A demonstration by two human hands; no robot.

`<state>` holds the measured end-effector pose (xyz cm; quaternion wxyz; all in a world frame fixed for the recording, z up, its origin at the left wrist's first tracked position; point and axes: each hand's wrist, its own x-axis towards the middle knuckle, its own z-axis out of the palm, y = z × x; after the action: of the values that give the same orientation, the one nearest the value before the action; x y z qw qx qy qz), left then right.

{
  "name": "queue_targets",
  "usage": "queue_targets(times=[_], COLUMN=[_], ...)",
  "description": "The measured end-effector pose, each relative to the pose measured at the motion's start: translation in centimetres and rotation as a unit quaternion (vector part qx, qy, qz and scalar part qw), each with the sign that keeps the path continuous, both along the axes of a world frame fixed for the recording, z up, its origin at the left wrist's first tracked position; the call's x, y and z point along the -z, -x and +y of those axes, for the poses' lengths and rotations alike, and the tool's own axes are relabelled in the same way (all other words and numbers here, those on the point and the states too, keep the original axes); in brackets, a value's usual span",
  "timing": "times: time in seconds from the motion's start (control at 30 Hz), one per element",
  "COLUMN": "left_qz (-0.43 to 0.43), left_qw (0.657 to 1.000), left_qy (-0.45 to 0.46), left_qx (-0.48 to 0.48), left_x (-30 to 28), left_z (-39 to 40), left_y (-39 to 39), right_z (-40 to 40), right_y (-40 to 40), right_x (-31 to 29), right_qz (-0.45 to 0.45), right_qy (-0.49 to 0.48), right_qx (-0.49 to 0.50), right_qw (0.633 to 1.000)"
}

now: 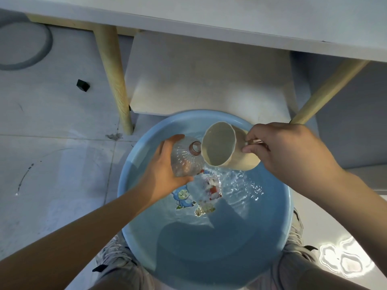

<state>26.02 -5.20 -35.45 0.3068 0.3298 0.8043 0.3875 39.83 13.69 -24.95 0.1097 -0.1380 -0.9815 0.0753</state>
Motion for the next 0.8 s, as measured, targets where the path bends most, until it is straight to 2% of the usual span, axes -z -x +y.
queue_targets(times=[0.8], left_qz=[-0.013], left_qw=[1.000], left_qy=[0.009], left_qx=[-0.002], left_x=[0.08], left_z=[0.29], left_y=[0.01], right_z=[-0.06], right_y=[0.46], right_x=[-0.15], right_qz=[0.015], right_qy=[-0.046], right_qx=[-0.030], right_qw=[0.998])
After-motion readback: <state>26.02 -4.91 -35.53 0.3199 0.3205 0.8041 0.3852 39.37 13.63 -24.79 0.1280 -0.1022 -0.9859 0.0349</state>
